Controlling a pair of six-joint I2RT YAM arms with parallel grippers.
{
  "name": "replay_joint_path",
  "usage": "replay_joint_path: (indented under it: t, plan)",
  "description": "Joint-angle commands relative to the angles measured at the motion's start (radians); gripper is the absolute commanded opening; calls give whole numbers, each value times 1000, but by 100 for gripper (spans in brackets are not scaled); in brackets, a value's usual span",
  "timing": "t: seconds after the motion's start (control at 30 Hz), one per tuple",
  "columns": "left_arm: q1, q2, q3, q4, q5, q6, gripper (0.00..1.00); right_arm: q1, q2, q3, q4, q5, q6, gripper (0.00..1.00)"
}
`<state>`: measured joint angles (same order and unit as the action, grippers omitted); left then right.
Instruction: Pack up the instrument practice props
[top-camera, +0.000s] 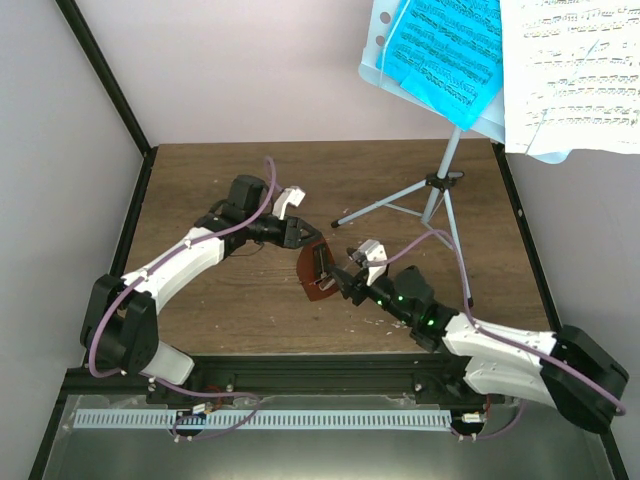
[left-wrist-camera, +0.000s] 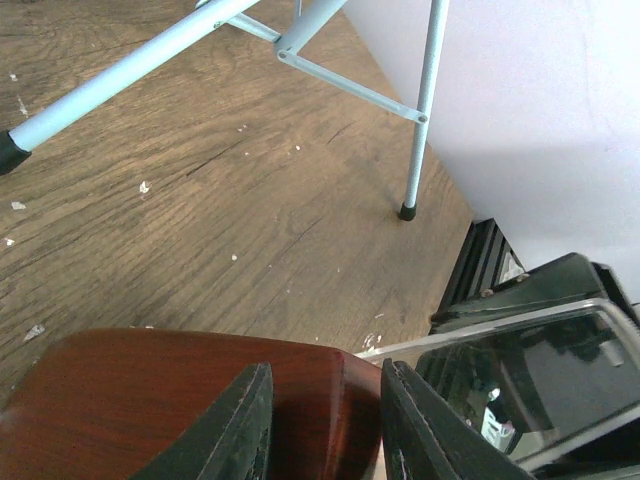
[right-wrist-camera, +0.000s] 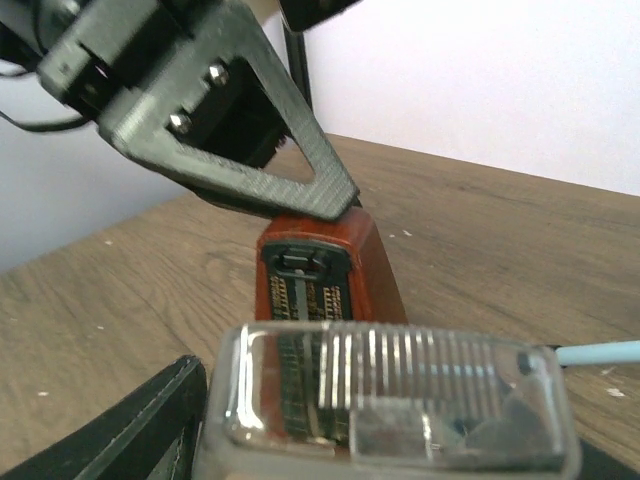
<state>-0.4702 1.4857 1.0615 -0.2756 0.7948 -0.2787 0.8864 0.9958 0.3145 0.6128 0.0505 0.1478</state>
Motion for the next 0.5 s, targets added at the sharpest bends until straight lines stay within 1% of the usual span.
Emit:
replay_joint_path:
  t: [0.0, 0.27, 0.47]
  plan:
    - [1, 18, 19, -23, 13, 17, 31, 31, 89, 36, 157, 134, -103, 54]
    - [1, 13, 17, -20, 17, 19, 29, 65, 238, 66, 254, 162, -187, 54]
    - [1, 14, 18, -22, 15, 19, 29, 80, 309, 92, 283, 184, -183, 53]
